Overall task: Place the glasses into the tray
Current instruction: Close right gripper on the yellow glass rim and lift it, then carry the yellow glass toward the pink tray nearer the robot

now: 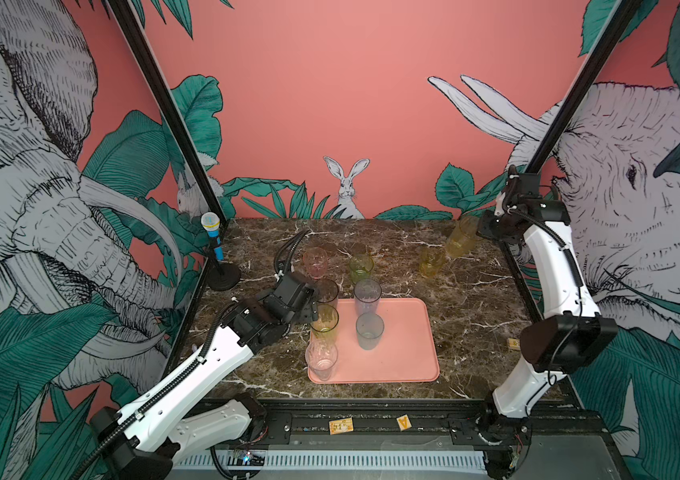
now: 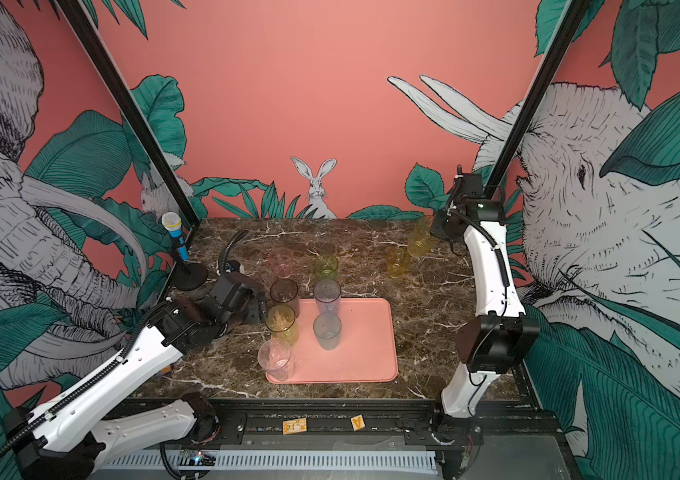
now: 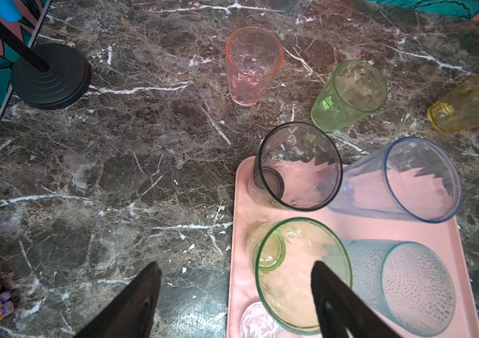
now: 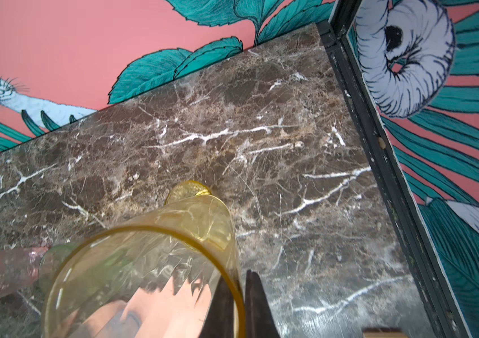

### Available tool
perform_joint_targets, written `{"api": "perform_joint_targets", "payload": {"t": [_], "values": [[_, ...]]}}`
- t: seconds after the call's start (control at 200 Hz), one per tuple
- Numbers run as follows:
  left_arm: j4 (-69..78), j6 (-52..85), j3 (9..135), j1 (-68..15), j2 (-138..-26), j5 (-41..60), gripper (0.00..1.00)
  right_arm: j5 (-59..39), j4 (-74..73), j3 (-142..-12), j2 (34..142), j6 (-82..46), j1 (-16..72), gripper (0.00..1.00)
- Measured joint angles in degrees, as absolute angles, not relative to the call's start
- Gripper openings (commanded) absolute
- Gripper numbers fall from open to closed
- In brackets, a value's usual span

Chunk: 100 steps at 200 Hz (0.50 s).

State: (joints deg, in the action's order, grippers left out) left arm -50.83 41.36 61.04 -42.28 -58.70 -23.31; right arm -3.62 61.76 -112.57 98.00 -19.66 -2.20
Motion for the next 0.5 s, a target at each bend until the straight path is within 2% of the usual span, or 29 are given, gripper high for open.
{"api": "perform_joint_targets", "payload": {"t": [0.5], "values": [[-50.9,42.2,61.0,-42.3,-56.6,-21.1,0.82,-5.8,66.4,-101.7,79.3,-19.0,-2.1,0.0]]}}
